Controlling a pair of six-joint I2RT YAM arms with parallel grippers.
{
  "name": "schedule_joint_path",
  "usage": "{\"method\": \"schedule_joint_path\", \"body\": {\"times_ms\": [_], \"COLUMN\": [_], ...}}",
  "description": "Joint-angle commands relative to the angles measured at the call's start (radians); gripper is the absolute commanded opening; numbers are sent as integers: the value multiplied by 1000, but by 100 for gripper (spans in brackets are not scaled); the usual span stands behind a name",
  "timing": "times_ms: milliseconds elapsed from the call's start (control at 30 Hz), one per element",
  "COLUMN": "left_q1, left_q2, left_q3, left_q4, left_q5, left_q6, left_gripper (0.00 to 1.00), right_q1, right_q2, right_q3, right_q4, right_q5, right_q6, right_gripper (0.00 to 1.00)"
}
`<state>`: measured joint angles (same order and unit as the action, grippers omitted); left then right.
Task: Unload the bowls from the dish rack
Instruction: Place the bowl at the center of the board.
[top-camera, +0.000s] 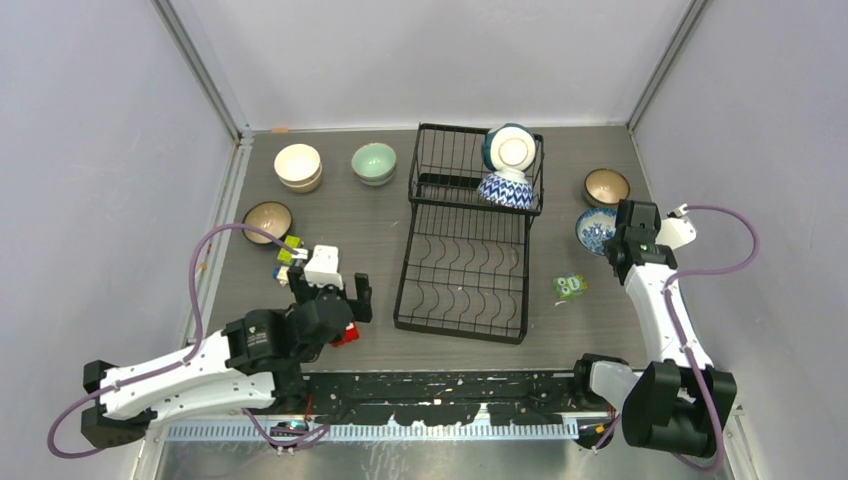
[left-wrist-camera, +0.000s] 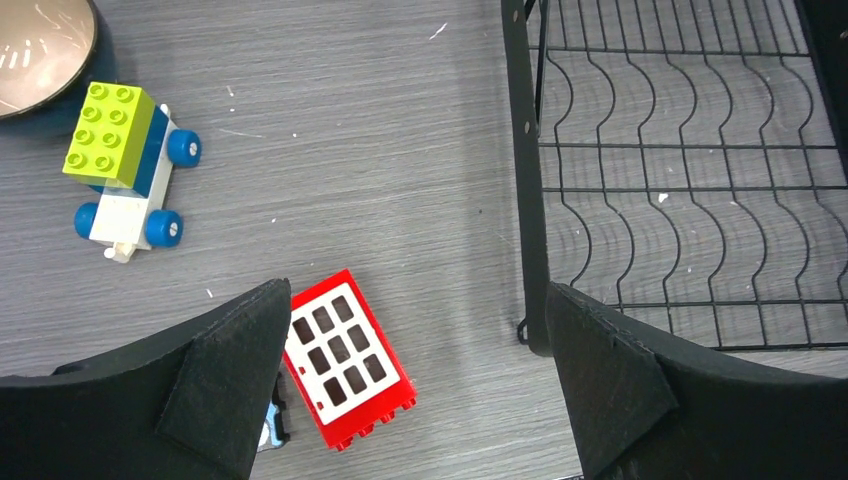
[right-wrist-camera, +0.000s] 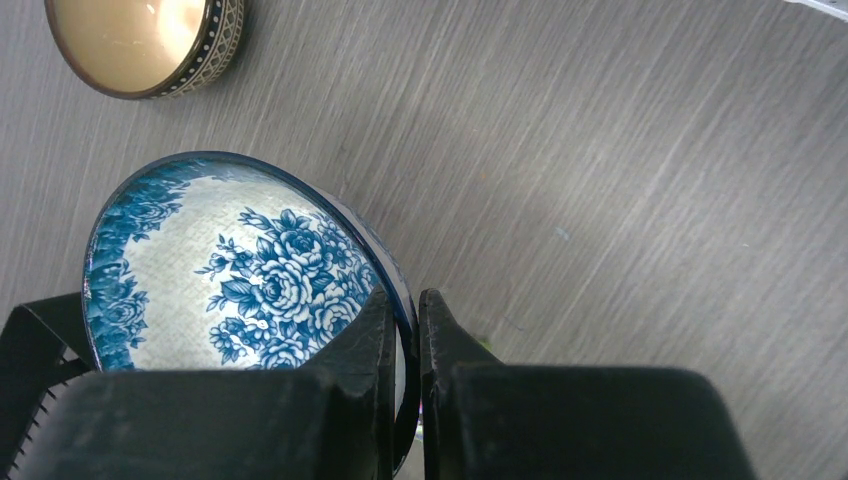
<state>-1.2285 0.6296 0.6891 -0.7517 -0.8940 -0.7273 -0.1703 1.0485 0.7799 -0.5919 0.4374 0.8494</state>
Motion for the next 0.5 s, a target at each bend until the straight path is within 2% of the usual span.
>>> {"method": "schedule_joint_path", "body": {"times_ms": [0, 167, 467], "left_q1": [-1, 0, -1], "left_q2": [-15, 5, 29], "left_q3": [-3, -2, 5], "left_q4": [51, 23, 16], "left_q5": [-37, -50, -35], "left_q6": [-15, -42, -50], "left_gripper": [100, 100, 100], "right_q1": [-14, -20, -32], "right_q2": [44, 70, 117], "right_q3": [21, 28, -3], "right_q4": [195, 225, 320], "right_q5": [4, 33, 31], "right_q6": [56, 12, 27], "right_gripper": [1, 1, 1]}}
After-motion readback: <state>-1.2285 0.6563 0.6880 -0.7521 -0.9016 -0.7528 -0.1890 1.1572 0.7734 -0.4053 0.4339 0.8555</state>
